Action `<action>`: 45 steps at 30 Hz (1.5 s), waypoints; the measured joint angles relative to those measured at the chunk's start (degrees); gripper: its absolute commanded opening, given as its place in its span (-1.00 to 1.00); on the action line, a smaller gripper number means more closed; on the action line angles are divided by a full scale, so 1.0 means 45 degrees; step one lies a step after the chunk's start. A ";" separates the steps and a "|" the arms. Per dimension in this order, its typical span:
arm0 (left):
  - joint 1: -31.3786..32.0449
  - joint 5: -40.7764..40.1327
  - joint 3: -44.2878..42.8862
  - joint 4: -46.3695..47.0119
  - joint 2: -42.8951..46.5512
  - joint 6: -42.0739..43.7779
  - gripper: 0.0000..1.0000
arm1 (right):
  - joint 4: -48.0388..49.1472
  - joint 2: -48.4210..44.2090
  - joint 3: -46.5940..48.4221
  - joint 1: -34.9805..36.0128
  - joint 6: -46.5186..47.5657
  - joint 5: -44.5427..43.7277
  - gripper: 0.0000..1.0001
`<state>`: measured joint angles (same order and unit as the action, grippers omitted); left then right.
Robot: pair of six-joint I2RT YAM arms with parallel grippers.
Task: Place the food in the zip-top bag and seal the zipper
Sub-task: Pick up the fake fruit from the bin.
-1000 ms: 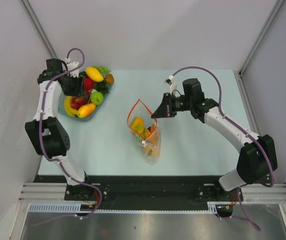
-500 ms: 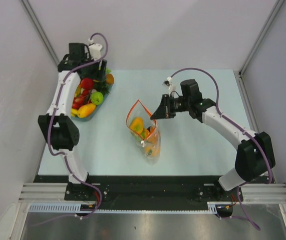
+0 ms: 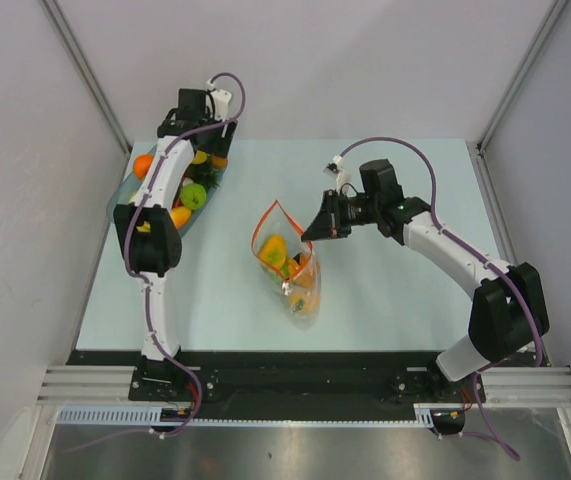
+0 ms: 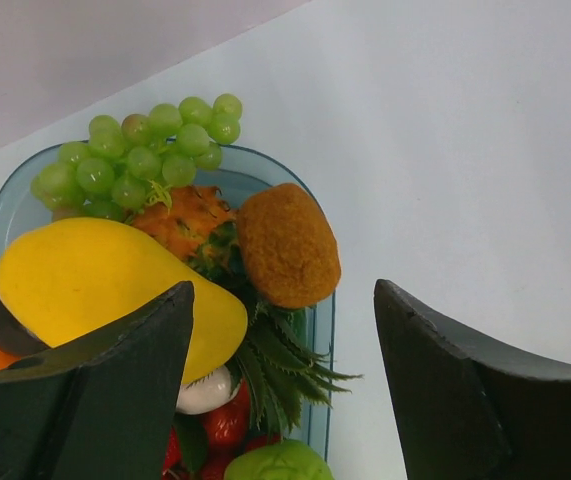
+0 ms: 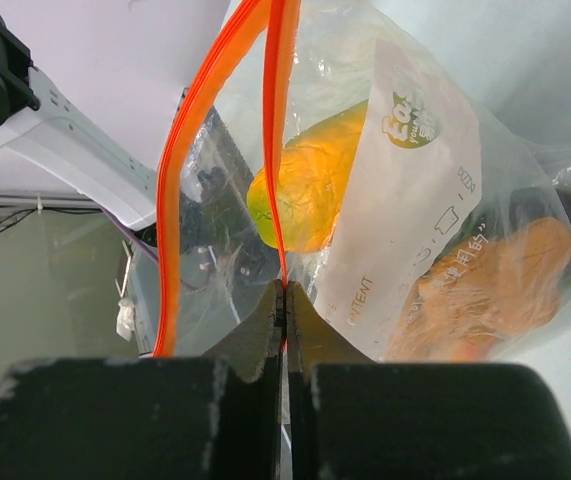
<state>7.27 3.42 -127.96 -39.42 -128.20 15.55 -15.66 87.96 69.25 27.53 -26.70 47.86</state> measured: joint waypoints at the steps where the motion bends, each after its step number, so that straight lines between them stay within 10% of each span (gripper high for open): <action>1: 0.0005 -0.0097 0.0034 0.0107 -0.0058 0.0010 0.54 | -0.0005 0.0029 0.0000 0.0000 0.0000 0.0005 -1.00; 30: 0.0617 -0.2351 0.0063 0.1292 -0.1899 0.0321 0.12 | -0.0126 0.0214 0.0087 -0.0146 0.0097 0.0005 -1.00; 45: 0.0656 -0.0641 -0.0311 -0.0151 -0.0903 -0.0364 -0.08 | -0.0126 0.0282 0.0092 -0.0146 0.0146 0.0024 -1.00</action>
<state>10.22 0.54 -129.36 -40.10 -132.27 13.91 -16.23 89.23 69.67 26.87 -26.04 47.97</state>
